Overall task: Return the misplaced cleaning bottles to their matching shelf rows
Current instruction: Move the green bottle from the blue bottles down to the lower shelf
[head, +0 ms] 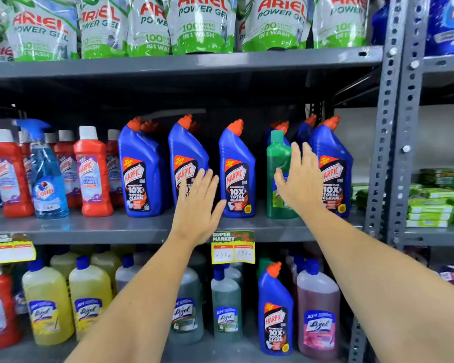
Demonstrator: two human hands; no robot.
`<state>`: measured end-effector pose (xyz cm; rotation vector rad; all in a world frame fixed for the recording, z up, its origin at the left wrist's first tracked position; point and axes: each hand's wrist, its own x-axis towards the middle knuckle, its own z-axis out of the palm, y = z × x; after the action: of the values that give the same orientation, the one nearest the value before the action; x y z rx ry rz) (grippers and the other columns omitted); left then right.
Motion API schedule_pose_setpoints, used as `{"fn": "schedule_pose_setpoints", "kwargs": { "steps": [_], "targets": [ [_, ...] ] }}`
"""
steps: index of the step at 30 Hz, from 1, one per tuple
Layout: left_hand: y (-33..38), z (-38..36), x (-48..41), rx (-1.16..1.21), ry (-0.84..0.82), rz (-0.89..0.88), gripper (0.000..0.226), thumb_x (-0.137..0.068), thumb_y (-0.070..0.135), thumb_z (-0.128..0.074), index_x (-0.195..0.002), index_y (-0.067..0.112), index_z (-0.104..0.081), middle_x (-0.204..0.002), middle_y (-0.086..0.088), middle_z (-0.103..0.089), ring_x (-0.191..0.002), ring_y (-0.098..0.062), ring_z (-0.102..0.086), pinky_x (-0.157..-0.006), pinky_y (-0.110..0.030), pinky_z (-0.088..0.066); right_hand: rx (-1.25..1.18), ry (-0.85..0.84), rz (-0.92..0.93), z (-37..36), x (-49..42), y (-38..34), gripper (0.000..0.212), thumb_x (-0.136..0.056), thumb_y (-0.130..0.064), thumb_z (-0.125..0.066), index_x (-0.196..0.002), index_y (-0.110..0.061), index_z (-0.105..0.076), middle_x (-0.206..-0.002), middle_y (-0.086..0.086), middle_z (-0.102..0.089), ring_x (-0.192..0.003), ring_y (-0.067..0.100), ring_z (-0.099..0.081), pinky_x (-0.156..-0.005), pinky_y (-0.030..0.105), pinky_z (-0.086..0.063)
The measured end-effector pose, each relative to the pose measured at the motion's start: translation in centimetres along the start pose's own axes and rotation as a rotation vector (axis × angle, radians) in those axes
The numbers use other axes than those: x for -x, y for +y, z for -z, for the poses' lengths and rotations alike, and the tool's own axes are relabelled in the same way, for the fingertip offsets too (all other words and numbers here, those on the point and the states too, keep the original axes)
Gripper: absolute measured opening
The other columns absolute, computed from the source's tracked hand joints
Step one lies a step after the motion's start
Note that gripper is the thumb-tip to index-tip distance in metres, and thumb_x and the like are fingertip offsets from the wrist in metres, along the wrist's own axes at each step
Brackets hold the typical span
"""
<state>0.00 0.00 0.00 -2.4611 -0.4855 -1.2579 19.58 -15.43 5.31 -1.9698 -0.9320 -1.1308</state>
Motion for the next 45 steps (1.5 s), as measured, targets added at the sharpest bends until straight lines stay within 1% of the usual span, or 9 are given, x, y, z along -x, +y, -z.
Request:
{"fn": "schedule_pose_setpoints", "kwargs": {
  "steps": [9,13,17,27,34,36,39,41,45],
  "targets": [
    [-2.3,-2.6,6.4,0.087,-0.136,0.139,0.054,-0.098,0.042,-0.031,-0.117,0.005,-0.065,-0.114,-0.01,-0.068,-0.105,-0.031,-0.062,-0.092,-0.045,-0.043,-0.232,-0.194,-0.403,-2.3,-0.7,-1.6,0.123,-0.066,-0.057,-0.08,-0.155,-0.017,-0.005,-0.144,0.019,-0.038,-0.125,0.043,-0.047,-0.09,0.054,-0.047],
    [-2.0,-2.9,6.6,0.079,-0.117,0.13,0.048,-0.098,0.039,-0.035,-0.119,0.006,-0.064,-0.117,-0.012,-0.068,-0.108,-0.03,-0.061,-0.094,-0.042,-0.037,-0.289,-0.238,-0.556,-3.6,-0.1,-1.6,0.132,-0.064,-0.045,-0.087,-0.155,-0.014,0.004,-0.15,0.019,-0.034,-0.127,0.046,-0.049,-0.096,0.054,-0.045],
    [-2.2,-3.7,6.9,0.08,-0.069,0.127,0.046,-0.099,0.038,-0.036,-0.121,0.007,-0.062,-0.119,-0.011,-0.066,-0.109,-0.029,-0.059,-0.095,-0.04,-0.034,-0.342,-0.231,-0.659,-4.3,0.2,-1.2,0.111,-0.063,-0.044,-0.086,-0.145,-0.007,-0.02,-0.144,0.017,-0.042,-0.126,0.044,-0.05,-0.095,0.053,-0.045],
    [-2.7,-4.3,7.7,0.1,-0.029,0.035,0.049,-0.099,0.036,-0.036,-0.127,0.002,-0.057,-0.128,-0.015,-0.06,-0.116,-0.034,-0.054,-0.1,-0.047,-0.035,-0.428,-0.069,-0.544,-2.5,2.6,-1.4,0.104,-0.057,-0.051,-0.087,-0.136,-0.015,-0.03,-0.136,0.006,-0.054,-0.119,0.034,-0.057,-0.095,0.048,-0.046],
    [-3.0,-6.2,14.7,0.17,-0.055,-0.108,0.062,-0.099,0.036,-0.042,-0.149,0.001,-0.033,-0.159,-0.018,-0.023,-0.148,-0.033,-0.013,-0.118,-0.052,-0.013,-0.657,0.256,-0.59,1.9,8.2,-3.1,0.117,-0.058,-0.048,-0.09,-0.144,-0.005,-0.024,-0.128,-0.008,-0.047,-0.117,0.006,-0.048,-0.096,0.006,-0.031],
    [-2.4,-7.9,18.0,0.228,-0.149,-0.102,0.061,-0.098,0.035,-0.042,-0.149,0.002,-0.035,-0.159,-0.018,-0.022,-0.148,-0.033,-0.012,-0.118,-0.051,-0.014,-0.72,0.316,-0.637,2.7,10.6,-3.9,0.125,-0.06,-0.047,-0.09,-0.149,0.001,-0.015,-0.13,-0.013,-0.04,-0.117,-0.005,-0.04,-0.097,0.0,-0.026],
    [-1.8,-10.7,23.6,0.303,-0.35,-0.061,0.06,-0.099,0.038,-0.037,-0.149,0.005,-0.035,-0.161,-0.012,-0.019,-0.149,-0.028,-0.013,-0.115,-0.048,-0.018,-0.729,0.303,-0.693,2.7,15.1,-4.9,0.128,-0.06,-0.041,-0.091,-0.151,0.002,-0.012,-0.141,-0.005,-0.041,-0.124,-0.003,-0.043,-0.108,0.011,-0.03],
    [-2.0,-12.5,27.2,0.352,-0.488,-0.055,0.06,-0.1,0.04,-0.035,-0.15,0.007,-0.031,-0.161,-0.008,-0.016,-0.148,-0.024,-0.015,-0.114,-0.044,-0.017,-0.703,0.242,-0.717,1.5,18.7,-5.7,0.121,-0.061,-0.029,-0.092,-0.149,0.002,-0.015,-0.13,-0.013,-0.042,-0.111,-0.015,-0.044,-0.097,-0.001,-0.027],
    [-2.6,-14.9,32.3,0.371,-0.696,-0.085,0.059,-0.105,0.046,-0.022,-0.153,0.012,-0.02,-0.16,-0.004,-0.015,-0.146,-0.022,-0.023,-0.113,-0.039,-0.017,-0.621,0.039,-0.783,-2.3,25.0,-7.1,0.104,-0.053,-0.03,-0.096,-0.135,-0.009,-0.035,-0.117,-0.005,-0.051,-0.103,0.002,-0.05,-0.089,0.003,-0.034]
  ]
}}
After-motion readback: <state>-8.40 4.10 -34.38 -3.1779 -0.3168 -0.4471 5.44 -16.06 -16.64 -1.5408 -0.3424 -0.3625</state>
